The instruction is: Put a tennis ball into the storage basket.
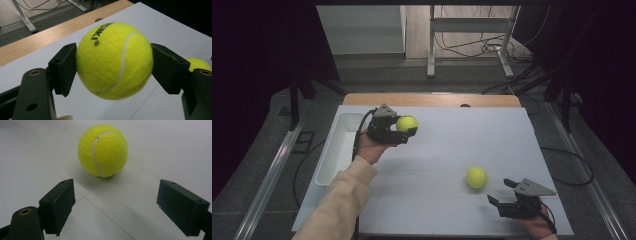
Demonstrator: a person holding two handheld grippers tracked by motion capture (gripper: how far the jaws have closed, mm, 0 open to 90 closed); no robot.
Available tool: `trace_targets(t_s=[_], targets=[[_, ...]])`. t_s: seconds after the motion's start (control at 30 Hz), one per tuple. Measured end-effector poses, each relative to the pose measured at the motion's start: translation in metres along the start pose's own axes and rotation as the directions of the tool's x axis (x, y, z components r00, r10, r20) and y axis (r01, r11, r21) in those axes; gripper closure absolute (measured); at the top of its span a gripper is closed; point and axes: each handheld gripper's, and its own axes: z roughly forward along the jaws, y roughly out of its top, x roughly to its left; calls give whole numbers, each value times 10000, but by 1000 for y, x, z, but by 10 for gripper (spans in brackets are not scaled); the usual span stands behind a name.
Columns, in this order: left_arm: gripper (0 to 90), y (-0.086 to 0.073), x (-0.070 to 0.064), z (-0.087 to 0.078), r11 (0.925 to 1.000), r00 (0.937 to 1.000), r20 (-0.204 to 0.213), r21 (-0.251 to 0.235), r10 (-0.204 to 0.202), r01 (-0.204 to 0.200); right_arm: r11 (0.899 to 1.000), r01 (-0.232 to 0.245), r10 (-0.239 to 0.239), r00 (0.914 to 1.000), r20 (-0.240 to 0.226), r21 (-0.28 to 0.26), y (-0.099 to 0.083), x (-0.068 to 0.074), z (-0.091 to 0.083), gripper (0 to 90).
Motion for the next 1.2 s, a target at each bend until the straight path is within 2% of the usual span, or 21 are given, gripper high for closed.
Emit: trace_targets(t_s=[0.83,1.2], targets=[[265,4,5,-22,9990,9996,-290,-453,-47,34,10000,-32,32,10000,47,18,0,0,0,157],[265,3,7,-24,9987,9995,-286,-504,-114,100,10000,-23,23,10000,60,24,0,0,0,157]])
